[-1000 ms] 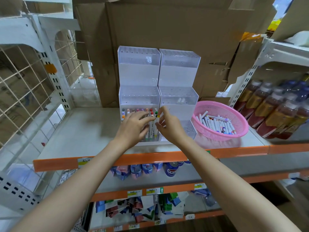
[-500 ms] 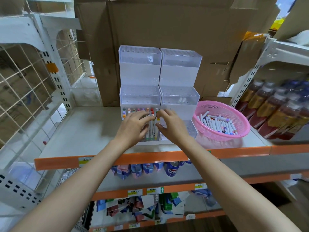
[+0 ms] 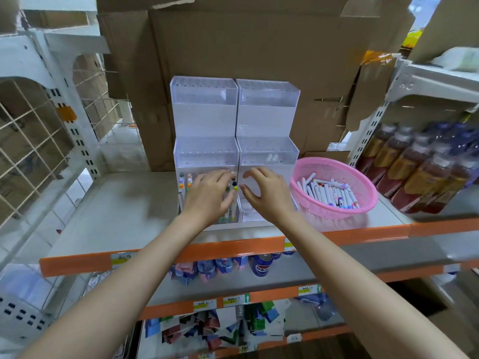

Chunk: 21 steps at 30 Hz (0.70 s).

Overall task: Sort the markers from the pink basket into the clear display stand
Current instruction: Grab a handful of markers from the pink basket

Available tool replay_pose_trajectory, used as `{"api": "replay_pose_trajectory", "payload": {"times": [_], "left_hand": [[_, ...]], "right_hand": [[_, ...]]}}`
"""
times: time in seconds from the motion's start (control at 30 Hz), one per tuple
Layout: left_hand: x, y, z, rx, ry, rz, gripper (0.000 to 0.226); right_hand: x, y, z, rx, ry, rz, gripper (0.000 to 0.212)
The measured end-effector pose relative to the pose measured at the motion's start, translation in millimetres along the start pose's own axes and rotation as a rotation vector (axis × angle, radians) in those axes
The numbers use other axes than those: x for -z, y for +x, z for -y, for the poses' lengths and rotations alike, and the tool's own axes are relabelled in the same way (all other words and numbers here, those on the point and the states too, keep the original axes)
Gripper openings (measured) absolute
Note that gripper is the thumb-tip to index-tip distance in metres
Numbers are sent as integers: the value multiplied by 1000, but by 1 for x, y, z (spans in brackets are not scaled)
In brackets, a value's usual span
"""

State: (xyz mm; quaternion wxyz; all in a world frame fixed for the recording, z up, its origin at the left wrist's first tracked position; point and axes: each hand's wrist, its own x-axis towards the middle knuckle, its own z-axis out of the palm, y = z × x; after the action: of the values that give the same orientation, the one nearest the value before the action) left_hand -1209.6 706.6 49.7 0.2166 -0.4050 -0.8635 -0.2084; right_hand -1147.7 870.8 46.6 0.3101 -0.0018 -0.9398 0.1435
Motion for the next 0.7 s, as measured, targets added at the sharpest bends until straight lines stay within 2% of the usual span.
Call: {"api": "replay_pose_trajectory", "payload": {"times": [0.3,0.6,0.7], "left_hand": [[-34,50,-70,-76,143,247,55],[-95,102,-144,-190,-92,341,46],[-120,119,-159,-194,-70,371,49]], "right_hand": [[31,-19,-82,-291,-177,233,49],[61,-33,-167,-423,-242,339,46],[66,-35,-196,-505,-295,426,46]]}}
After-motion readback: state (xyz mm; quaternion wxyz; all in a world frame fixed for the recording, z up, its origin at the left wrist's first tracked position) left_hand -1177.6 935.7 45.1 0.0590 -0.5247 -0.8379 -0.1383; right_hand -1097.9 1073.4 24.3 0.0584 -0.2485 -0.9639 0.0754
